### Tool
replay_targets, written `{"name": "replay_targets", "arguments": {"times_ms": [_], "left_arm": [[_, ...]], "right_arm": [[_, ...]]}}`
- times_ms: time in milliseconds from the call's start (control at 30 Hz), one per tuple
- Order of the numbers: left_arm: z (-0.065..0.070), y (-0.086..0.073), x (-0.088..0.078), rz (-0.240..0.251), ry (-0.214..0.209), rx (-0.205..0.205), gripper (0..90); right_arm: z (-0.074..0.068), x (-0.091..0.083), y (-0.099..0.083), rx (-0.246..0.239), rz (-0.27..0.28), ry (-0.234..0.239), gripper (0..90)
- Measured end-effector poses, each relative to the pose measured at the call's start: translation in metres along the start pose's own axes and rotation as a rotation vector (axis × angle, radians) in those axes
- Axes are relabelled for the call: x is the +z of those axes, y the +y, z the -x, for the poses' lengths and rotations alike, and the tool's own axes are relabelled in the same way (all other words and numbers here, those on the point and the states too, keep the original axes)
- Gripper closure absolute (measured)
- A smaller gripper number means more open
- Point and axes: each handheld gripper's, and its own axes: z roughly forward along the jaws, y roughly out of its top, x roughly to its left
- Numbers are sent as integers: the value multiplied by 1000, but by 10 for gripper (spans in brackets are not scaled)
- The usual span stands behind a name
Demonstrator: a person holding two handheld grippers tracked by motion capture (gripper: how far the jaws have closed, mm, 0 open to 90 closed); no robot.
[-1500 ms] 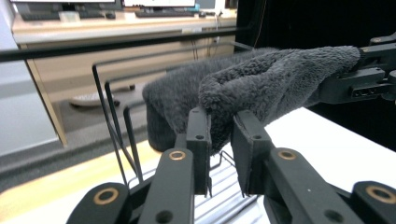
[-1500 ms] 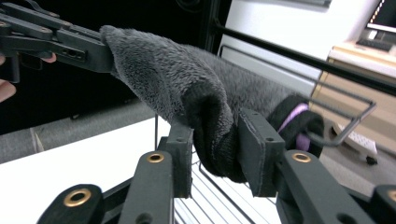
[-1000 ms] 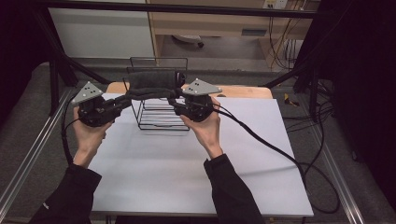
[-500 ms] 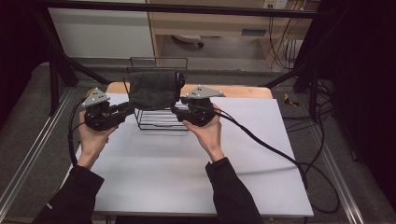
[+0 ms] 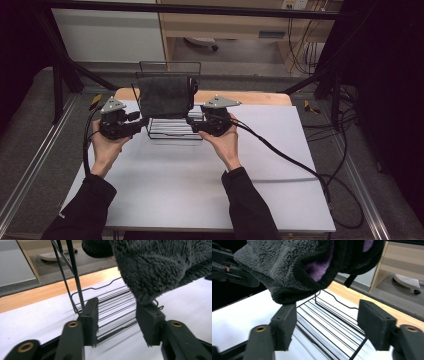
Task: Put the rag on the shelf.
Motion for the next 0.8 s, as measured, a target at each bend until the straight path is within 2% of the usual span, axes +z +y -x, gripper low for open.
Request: {"name": "replay_targets", "arguments": {"times_ms": [267, 467, 600, 800], "left_arm": [[6, -5, -8, -23, -11, 15, 352], [10, -15, -11, -65, -40, 19, 244], [13, -23, -13, -75, -55, 18, 193], [17, -37, -17, -93, -57, 49, 113]], "right_arm": [[0, -18, 2, 12, -14, 55, 137], [5, -37, -1, 32, -34, 86, 86], [13, -51, -8, 27, -60, 64, 53], [25, -74, -22, 41, -93, 29, 9]]}}
